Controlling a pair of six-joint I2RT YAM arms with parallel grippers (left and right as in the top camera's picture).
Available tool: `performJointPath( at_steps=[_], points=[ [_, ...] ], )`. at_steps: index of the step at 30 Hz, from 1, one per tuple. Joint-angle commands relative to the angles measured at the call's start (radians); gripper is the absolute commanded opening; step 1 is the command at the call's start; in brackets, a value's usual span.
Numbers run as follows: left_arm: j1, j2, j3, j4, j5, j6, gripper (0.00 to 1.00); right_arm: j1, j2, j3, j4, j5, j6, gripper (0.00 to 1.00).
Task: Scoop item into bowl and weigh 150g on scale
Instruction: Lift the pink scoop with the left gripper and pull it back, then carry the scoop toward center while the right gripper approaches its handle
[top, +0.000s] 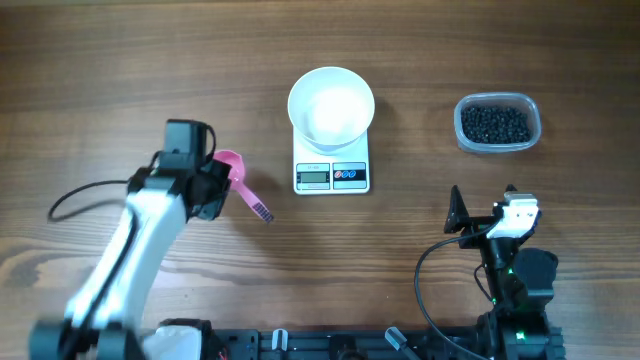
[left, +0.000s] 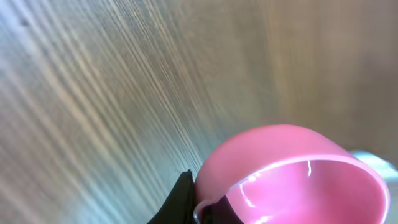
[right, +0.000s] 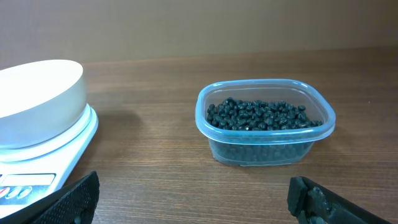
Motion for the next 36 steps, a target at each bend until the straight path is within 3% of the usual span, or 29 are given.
performJointPath(
  at_steps=[1,8,15,18,21,24,26,31,36],
  points=[
    [0.004,-0.186,-0.003,-0.104,0.014,-0.102,0.04,-0.002,0.004,-0.001,0.002,-0.016,0.005,1.00],
    [0.004,-0.391,-0.003,-0.359,0.036,-0.322,0.04,-0.002,0.004,-0.001,0.002,-0.016,0.005,1.00],
    [0.004,-0.442,-0.003,-0.423,0.122,-0.368,0.04,-0.002,0.004,-0.001,0.003,-0.021,0.051,1.00],
    [0.004,-0.434,-0.003,-0.424,0.174,-0.384,0.04,-0.001,0.004,0.000,0.003,-0.042,0.286,1.00],
    [0.004,-0.424,-0.003,-0.423,0.221,-0.403,0.04,-0.001,0.004,0.000,0.003,-0.052,0.681,1.00],
    [0.002,-0.415,-0.003,-0.424,0.238,-0.417,0.04,-0.001,0.014,0.000,0.021,-0.216,1.061,1.00],
    [0.000,-0.414,-0.003,-0.424,0.242,-0.416,0.04,-0.001,0.026,-0.001,0.031,-0.351,1.241,1.00],
    [0.000,-0.414,-0.003,-0.424,0.242,-0.416,0.04,-0.001,0.053,-0.001,0.037,-0.592,1.511,1.00],
    [0.000,-0.414,-0.003,-0.445,0.237,-0.416,0.04,-0.001,0.071,-0.001,0.034,-0.649,1.513,1.00]
  ],
)
